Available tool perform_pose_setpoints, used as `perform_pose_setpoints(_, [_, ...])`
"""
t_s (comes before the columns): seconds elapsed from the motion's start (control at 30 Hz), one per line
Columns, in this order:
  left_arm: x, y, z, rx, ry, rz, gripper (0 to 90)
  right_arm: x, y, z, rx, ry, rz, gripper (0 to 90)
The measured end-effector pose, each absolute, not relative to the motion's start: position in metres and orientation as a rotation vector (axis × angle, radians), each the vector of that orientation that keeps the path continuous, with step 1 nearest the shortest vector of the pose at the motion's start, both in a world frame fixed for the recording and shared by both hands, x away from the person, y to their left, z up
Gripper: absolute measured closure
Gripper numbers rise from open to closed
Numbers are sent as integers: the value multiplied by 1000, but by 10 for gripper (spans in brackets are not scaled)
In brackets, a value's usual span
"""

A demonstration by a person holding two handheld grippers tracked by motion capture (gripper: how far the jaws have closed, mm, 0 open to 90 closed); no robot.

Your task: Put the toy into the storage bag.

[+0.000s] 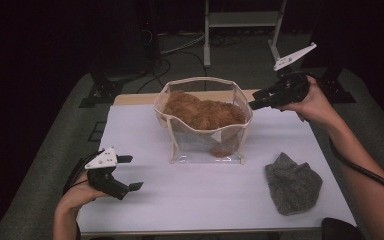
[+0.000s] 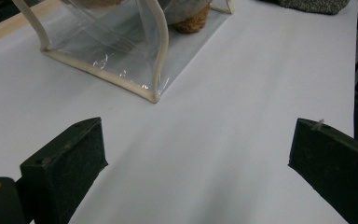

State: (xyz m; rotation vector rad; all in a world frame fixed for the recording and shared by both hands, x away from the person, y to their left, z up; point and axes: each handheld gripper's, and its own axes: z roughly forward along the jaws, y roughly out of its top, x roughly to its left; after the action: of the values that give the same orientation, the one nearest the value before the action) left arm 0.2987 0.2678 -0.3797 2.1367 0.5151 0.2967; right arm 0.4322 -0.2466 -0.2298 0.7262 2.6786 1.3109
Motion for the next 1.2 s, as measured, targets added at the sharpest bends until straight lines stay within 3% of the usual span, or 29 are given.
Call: perform_pose_setpoints(1.2, [299,266,-383,2143,525,296,30,402,-321,-304,983,2637,1360,397])
